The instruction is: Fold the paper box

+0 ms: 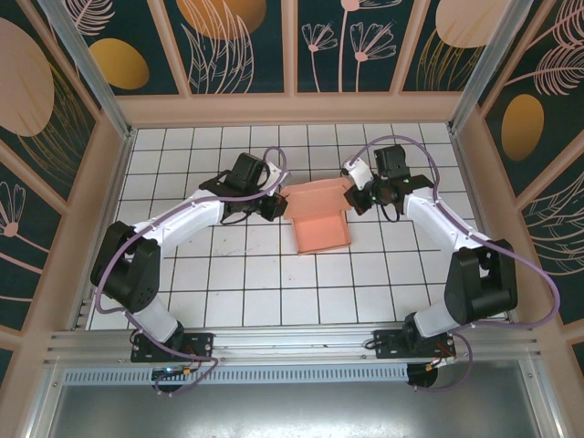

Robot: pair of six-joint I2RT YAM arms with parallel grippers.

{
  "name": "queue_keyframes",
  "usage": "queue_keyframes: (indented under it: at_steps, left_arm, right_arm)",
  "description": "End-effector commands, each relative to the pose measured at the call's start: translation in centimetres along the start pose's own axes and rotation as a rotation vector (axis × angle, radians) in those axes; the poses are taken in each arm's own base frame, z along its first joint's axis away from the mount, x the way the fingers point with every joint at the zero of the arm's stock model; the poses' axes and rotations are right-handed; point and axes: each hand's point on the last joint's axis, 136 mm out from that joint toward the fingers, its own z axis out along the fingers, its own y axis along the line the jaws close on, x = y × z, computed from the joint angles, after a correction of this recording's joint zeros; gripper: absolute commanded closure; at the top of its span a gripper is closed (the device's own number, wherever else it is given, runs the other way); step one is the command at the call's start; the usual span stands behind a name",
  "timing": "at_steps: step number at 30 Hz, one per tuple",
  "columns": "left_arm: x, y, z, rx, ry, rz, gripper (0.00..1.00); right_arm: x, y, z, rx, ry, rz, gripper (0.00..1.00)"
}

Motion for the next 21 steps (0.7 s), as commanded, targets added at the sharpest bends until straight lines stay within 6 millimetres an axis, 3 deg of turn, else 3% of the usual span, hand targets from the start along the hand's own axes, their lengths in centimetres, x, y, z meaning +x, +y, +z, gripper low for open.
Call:
queue_keyframes:
  at_steps: [1,5,10,14,21]
  left_arm:
    - [-2.3,-0.1,-0.5,-0.023,-0.064,-0.019,1.00]
    - [-3.7,0.9,-0.4,-0.076,-0.108,-0.063,1.00]
    - [-6.0,1.0,-0.5,-0.101,-0.181,-0.098,1.00]
    - [-7.6,1.0,-0.7,-0.116,-0.254,-0.114,1.00]
    - [-7.8,1.2,0.0,-0.119,-0.322,-0.120,1.00]
  right_arm:
    - [-1.4,0.5,-0.9,0.033,-0.059,0.051,1.00]
    - [-1.8,0.0,-0.8,0.163,-0.081,0.138,1.00]
    - [-2.6,0.7,-0.5,0.267,-0.147,0.244,1.00]
    - [-2.5,-0.9,-0.7,0.392,-0.242,0.456,1.00]
    - [-2.4,-2.0,-1.2,0.524,-0.394,0.638,1.00]
